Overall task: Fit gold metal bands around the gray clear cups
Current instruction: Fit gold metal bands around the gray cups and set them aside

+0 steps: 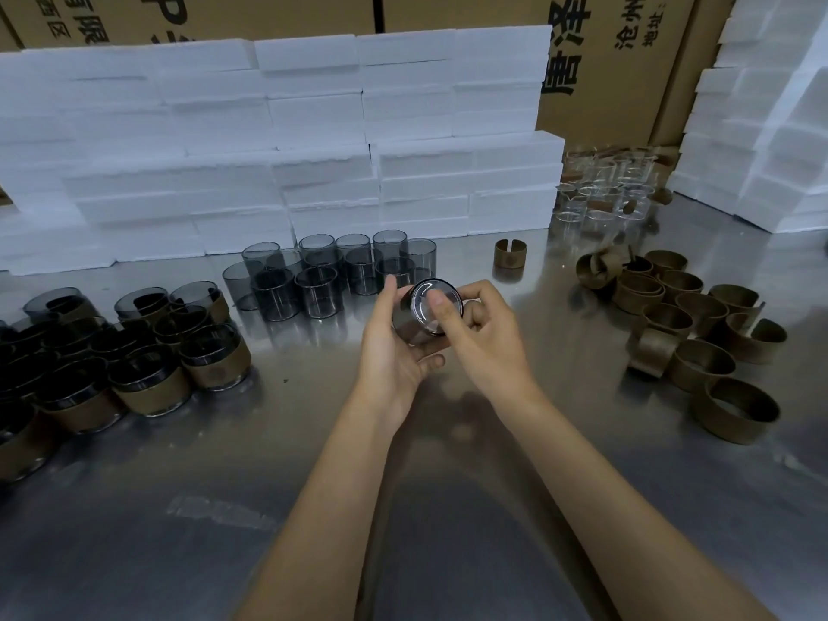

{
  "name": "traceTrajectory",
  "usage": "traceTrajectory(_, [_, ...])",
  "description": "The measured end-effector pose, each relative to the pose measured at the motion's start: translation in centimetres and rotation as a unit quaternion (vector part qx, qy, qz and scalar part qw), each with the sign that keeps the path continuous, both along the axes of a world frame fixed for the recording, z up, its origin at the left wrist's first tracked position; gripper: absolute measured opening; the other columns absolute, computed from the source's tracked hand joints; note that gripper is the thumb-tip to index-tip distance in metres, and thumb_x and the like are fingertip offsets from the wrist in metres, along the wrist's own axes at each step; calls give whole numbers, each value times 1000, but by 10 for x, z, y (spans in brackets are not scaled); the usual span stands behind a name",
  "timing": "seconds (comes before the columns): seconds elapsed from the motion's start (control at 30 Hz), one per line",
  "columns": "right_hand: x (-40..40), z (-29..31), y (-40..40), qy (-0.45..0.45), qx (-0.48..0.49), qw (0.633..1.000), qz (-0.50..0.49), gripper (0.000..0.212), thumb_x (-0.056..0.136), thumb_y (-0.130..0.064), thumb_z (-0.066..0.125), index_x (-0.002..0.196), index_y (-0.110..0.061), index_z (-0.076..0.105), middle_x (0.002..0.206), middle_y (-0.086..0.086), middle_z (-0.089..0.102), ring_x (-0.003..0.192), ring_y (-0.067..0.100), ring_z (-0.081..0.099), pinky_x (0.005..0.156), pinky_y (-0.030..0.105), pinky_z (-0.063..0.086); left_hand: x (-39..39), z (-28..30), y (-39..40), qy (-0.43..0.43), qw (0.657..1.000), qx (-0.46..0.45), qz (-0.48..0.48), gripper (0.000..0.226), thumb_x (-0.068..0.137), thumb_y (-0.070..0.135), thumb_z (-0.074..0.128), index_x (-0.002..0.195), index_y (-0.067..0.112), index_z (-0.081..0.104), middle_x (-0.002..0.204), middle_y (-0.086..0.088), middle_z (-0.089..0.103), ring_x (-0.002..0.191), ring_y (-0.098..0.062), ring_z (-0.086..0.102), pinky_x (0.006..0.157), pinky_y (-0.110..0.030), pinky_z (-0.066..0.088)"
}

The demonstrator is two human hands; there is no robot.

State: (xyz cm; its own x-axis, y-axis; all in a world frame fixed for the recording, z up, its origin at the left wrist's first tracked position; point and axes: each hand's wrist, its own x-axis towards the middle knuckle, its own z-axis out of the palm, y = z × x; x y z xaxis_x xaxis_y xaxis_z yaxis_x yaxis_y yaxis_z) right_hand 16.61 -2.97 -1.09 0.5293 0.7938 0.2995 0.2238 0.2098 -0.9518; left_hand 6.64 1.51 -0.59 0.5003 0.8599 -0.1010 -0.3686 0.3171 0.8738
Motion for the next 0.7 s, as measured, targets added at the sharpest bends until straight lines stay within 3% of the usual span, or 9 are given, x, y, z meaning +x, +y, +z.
traceTrajectory(0.1, [2, 1, 0, -3, 4, 1000, -9, 18, 99, -32, 65, 88, -19, 58, 84, 29, 69, 82, 40, 68, 78, 47, 53, 0, 1, -1, 5, 1000, 23, -1, 44, 91, 42, 69, 126, 17, 60, 103, -10, 67, 80, -23, 71, 70, -32, 44])
traceTrajectory(0.23, [7, -8, 3, -13, -11, 1000, -14, 17, 105, -21, 54, 92, -14, 62, 68, 0, 67, 55, 8, 57, 59, 30, 45, 3, -6, 1, 9, 999, 25, 32, 47, 93, 30, 71, 135, 17, 56, 106, -8, 69, 79, -24, 71, 62, -28, 50])
traceTrajectory(0.3, [13, -15, 6, 30, -27, 999, -34, 21, 106, -15, 48, 97, -9, 65, 60, -5, 58, 51, 10, 54, 56, 29, 47, 4, -10, 4, -3, 999, 10, 46, 44, 93, 28, 71, 134, 25, 56, 102, -6, 72, 82, -28, 70, 65, -29, 55])
traceTrajectory(0.37, [23, -21, 12, 56, -40, 994, -82, 19, 104, -14, 49, 100, -7, 66, 70, 2, 59, 66, 21, 58, 62, 34, 53, 4, -12, 6, -12, 998, -7, 56, 44, 91, 32, 72, 132, 29, 57, 98, -5, 72, 78, -26, 71, 68, -29, 56])
traceTrajectory(0.4, [30, -23, 17, 48, -47, 992, -111, 16, 103, -14, 52, 104, -7, 66, 82, 7, 62, 77, 25, 60, 74, 39, 56, 5, -13, 8, -19, 998, -12, 55, 45, 88, 35, 73, 129, 30, 58, 99, -5, 70, 77, -24, 72, 68, -28, 56])
traceTrajectory(0.47, [45, -26, 29, -17, -85, 987, -137, 23, 99, -13, 54, 120, -8, 63, 113, 15, 61, 101, 29, 61, 97, 41, 50, 4, -15, 13, -43, 998, -23, 49, 42, 84, 39, 73, 123, 32, 60, 104, -5, 66, 78, -22, 74, 71, -27, 56])
traceTrajectory(0.53, [64, -26, 41, -113, -144, 974, -136, 40, 98, -14, 54, 137, -11, 55, 137, 14, 49, 124, 28, 52, 105, 34, 40, 3, -16, 18, -71, 996, -44, 37, 37, 87, 35, 72, 122, 32, 60, 110, -5, 64, 82, -24, 75, 74, -27, 56])
traceTrajectory(0.63, [96, -24, 62, -202, -215, 943, -153, 54, 98, -20, 52, 151, -17, 42, 149, 14, 41, 140, 31, 35, 113, 38, 31, 4, -17, 23, -101, 991, -87, 28, 45, 93, 30, 66, 137, 28, 58, 119, -9, 64, 88, -29, 75, 71, -27, 57])
traceTrajectory(0.7, [115, -23, 75, -231, -256, 923, -169, 59, 98, -24, 50, 156, -22, 35, 152, 14, 40, 142, 34, 33, 116, 42, 27, 4, -17, 26, -109, 988, -104, 25, 45, 94, 30, 64, 139, 25, 58, 116, -10, 65, 93, -33, 73, 69, -28, 57])
